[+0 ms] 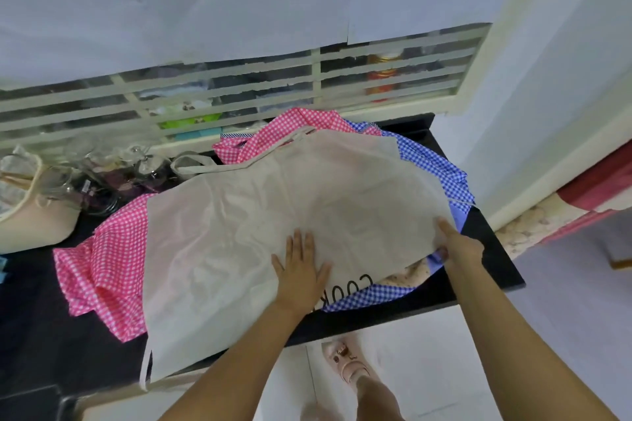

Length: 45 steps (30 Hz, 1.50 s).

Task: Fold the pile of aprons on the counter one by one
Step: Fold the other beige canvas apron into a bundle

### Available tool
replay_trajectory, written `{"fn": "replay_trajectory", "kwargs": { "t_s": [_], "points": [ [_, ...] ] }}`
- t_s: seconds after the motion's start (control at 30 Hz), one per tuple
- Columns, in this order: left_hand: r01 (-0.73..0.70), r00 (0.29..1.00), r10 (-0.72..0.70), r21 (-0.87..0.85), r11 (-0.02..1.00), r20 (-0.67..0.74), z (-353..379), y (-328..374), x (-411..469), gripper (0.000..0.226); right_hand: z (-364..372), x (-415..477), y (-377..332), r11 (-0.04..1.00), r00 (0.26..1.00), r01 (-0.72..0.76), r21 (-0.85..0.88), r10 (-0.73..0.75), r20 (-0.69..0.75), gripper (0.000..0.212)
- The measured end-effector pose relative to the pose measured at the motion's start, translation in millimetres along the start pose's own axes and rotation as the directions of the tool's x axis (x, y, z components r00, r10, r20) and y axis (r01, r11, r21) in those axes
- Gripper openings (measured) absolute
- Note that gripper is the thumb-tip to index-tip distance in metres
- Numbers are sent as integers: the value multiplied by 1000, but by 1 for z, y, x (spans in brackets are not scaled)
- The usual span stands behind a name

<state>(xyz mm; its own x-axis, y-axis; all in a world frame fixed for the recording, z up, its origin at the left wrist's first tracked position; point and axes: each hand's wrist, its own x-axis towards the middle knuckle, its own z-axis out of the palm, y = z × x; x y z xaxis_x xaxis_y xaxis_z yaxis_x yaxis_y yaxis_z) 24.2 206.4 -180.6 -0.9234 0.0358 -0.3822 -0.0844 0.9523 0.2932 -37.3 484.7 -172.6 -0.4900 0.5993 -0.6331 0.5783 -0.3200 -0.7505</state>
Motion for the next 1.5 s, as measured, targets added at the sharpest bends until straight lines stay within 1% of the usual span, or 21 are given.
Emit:
{"fn": "replay_trajectory", "kwargs": {
  "t_s": [0.13,0.2,0.27,0.33,0.4,0.47,0.5,0.57,0.63,0.7,0.83,0.93,1.0,1.03,1.1,1.13,1.2,1.27,1.33,1.43,1.5],
  "points": [
    [-17,999,18,-14,1000,48,-3,0,-6,72,-11,7,-1,995,994,-71,-72,77,83,32],
    [-31,997,29,18,999,75,1,-6,-9,75,-20,3,0,992,990,-48,-116,63,123,31],
    [-74,995,69,74,994,67,7,-15,-14,92,-34,-2,5,987,986,1,-163,26,167,32],
    [-116,993,112,105,988,47,15,-25,-19,103,-45,-8,9,972,978,126,-198,-88,189,33],
    [-141,990,137,109,984,45,20,-32,-22,101,-51,-10,11,912,936,325,-251,-272,224,37],
    [-158,987,154,119,980,45,20,-36,-22,99,-47,-16,2,842,886,445,-304,-365,285,30],
    [-172,985,167,123,977,49,19,-39,-22,97,-44,-17,-4,810,873,473,-347,-380,305,36],
    [-201,979,195,128,971,58,16,-44,-22,93,-37,-16,-21,782,869,474,-404,-341,359,41],
    [-232,972,224,120,965,75,11,-53,-23,92,-34,-22,-38,765,846,448,-463,-194,497,26],
    [-254,965,248,71,965,82,5,-62,-24,89,-35,-18,-43,729,826,426,-536,-71,559,13],
    [-299,946,287,67,952,154,-9,-73,-28,78,-36,-4,-50,662,853,485,-571,-214,477,38],
    [-292,943,279,49,955,180,-19,-74,-30,69,-28,-4,-61,717,889,293,-633,40,457,54],
    [-238,956,238,-23,971,170,-22,-71,-27,66,-20,0,-67,704,875,273,-656,102,473,78],
    [-198,966,211,-97,975,151,-24,-67,-25,55,-17,2,-69,716,856,253,-650,147,495,82],
    [-74,991,101,-269,960,88,-30,-57,-19,23,-6,0,-75,795,801,169,-582,233,551,71],
    [-6,996,33,-310,951,81,-33,-51,-17,22,0,-1,-78,838,791,130,-530,234,565,64],
    [100,992,-75,-275,956,97,-35,-39,-11,40,14,0,-85,865,804,121,-487,202,559,58],
    [154,982,-139,-117,981,124,-33,-25,-8,48,24,0,-92,855,816,171,-490,156,556,57],
    [193,967,-199,53,980,158,-30,-14,-5,60,35,1,-100,864,828,203,-461,100,551,44],
    [243,948,-268,159,957,168,-27,-5,0,79,43,0,-113,831,795,456,-318,-220,565,19],
    [255,943,-291,210,944,162,-29,2,3,87,43,0,-120,773,736,595,-220,-414,535,20]
  ]
}}
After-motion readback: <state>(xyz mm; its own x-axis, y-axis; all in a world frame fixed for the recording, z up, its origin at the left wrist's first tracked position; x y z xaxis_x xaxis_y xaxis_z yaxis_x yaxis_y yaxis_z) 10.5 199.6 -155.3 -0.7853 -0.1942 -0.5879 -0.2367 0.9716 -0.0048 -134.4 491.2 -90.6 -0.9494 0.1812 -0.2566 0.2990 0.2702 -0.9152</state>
